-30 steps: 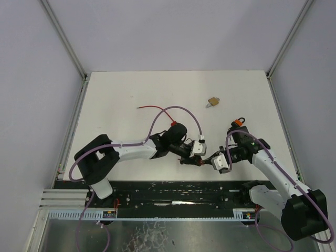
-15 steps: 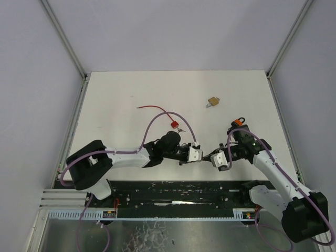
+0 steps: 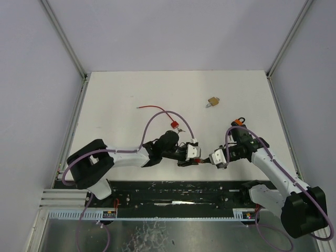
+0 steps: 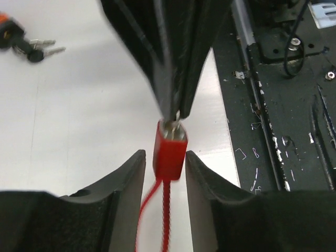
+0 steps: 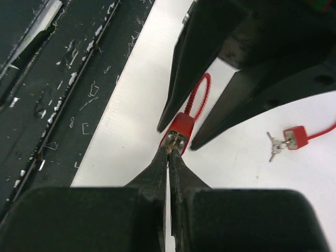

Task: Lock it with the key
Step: Lock the lock.

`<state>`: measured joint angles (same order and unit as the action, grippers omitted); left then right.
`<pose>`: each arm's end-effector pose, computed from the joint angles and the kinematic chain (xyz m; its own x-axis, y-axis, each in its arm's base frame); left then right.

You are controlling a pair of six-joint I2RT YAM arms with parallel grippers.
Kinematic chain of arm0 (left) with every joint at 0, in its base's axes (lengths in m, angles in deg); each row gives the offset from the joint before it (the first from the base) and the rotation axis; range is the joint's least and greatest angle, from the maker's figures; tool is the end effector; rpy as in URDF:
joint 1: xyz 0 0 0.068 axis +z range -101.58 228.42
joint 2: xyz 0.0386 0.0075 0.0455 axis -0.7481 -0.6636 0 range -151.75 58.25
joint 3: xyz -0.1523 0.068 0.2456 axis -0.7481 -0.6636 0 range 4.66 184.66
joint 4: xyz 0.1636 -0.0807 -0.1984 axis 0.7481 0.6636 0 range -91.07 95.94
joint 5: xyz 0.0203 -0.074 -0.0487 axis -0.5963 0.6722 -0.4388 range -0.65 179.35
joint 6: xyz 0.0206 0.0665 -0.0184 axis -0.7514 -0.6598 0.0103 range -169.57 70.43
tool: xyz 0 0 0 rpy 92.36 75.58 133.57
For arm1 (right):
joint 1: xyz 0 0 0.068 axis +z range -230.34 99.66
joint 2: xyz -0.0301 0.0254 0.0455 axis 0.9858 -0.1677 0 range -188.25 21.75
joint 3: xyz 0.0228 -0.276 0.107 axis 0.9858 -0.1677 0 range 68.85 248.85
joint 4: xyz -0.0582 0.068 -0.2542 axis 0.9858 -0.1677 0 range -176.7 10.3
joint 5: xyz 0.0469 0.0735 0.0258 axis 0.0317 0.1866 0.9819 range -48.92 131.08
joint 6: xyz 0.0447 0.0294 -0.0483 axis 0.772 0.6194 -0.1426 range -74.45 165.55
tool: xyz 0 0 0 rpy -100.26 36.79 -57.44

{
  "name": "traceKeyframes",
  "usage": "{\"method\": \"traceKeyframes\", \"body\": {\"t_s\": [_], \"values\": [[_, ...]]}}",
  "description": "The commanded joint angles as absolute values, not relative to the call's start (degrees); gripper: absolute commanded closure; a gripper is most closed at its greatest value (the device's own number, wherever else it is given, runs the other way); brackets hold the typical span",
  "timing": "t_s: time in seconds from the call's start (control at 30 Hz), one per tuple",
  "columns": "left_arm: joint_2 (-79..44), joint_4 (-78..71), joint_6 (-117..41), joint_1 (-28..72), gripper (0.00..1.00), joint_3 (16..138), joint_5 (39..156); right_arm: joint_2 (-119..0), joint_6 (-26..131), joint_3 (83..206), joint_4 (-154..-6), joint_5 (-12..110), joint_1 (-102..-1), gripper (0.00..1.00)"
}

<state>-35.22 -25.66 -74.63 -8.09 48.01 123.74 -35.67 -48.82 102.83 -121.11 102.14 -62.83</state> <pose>0.1690 -0.3166 0.1926 0.1954 0.3382 -0.9206 0.9789 -0.1250 0.1618 0.1413 0.0994 0.2179 0.5644 -0.3279 -0.7576 -0.8227 -0.2984 -0.4839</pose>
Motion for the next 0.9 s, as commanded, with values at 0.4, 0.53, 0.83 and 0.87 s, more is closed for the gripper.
{"method": "traceKeyframes", "body": {"t_s": [0.4, 0.53, 0.83, 0.87], "values": [[-25.26, -64.16, -68.01, -7.42, 0.25, 27.08, 114.39, -36.54, -43.06, 105.95, -125.97, 108.82, -64.64, 1.00], [-29.04, -65.03, -73.29, -10.26, 0.22, 27.94, 113.78, -36.93, -44.42, 106.10, -127.02, 109.02, -64.75, 1.00], [-39.92, -63.30, -73.71, -13.80, 0.30, 35.31, 110.38, -37.04, -46.07, 105.94, -127.57, 108.33, -64.86, 1.00], [-40.43, -63.12, -73.36, -13.72, 0.32, 35.77, 110.09, -37.06, -46.35, 105.94, -127.75, 108.24, -64.85, 1.00]]}}
